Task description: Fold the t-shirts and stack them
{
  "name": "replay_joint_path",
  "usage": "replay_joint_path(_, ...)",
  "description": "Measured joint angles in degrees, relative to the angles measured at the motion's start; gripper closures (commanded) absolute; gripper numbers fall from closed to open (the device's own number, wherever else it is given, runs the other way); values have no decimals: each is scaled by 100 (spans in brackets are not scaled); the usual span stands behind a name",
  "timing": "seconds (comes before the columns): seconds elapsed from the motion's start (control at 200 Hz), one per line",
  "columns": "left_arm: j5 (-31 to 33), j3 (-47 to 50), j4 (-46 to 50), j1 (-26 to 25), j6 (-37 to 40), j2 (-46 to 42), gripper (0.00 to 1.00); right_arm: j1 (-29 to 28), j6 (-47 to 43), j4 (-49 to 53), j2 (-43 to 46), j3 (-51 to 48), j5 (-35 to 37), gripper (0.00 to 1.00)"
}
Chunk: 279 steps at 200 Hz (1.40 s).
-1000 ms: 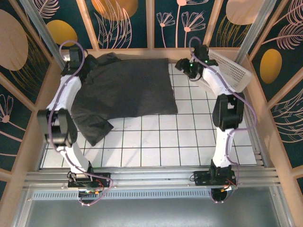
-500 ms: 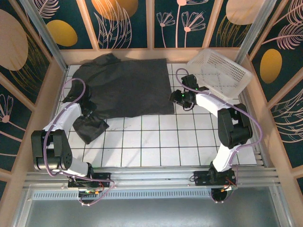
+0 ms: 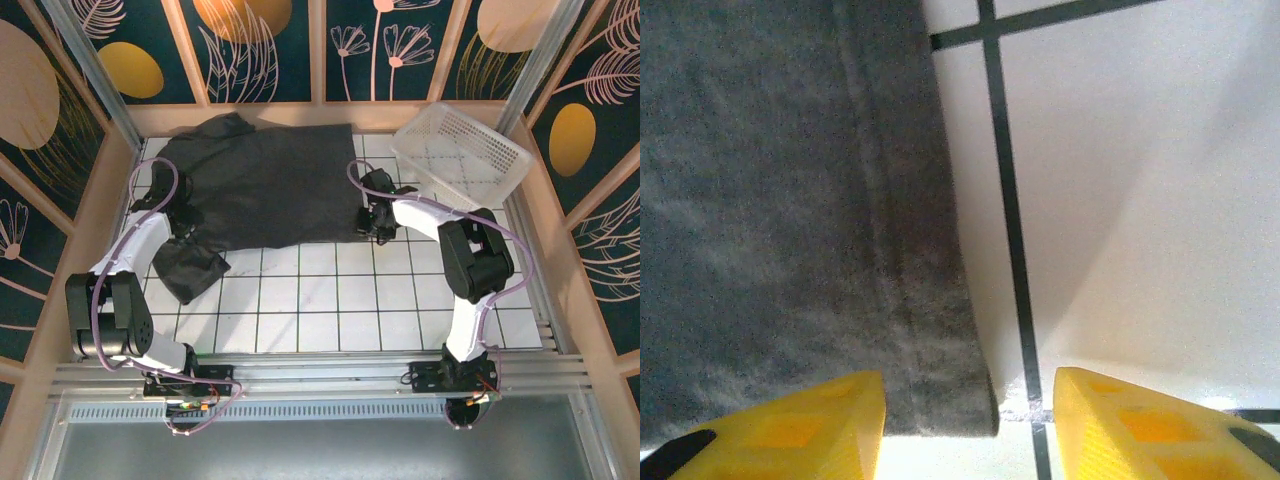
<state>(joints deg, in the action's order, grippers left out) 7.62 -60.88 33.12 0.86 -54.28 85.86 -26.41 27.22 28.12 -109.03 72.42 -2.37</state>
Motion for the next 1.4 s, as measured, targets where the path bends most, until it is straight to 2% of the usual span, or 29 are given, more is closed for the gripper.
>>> replay_joint_path(0.2,-293,-9,-81,0,-2,-11,56,-133,-28,212,-310,306,92,65)
replay_joint_path(0.415,-393,-186,-72,0,0,-70,55,-111,28,452,-603,645,302,100)
replay_joint_path(0.571,-289,-389,11,0,20,-203,51,22,214,479,-516,522,400,100)
replay_joint_path(0.781,68,-389,275,0,83,-389,47,713,313,542,302,-562,415,100)
replay_joint_path(0.911,352,-120,442,7,177,-520,49,1034,275,640,656,-1001,433,100)
replay_joint_path(1.046,450,365,553,107,219,-643,53,1106,177,645,706,-1073,428,100)
replay_joint_path(1.221,302,960,756,188,212,-833,56,1113,109,638,721,-1091,411,100)
replay_joint_path(1.396,-407,1707,946,20,136,-1204,63,1156,-17,621,756,-1137,341,100)
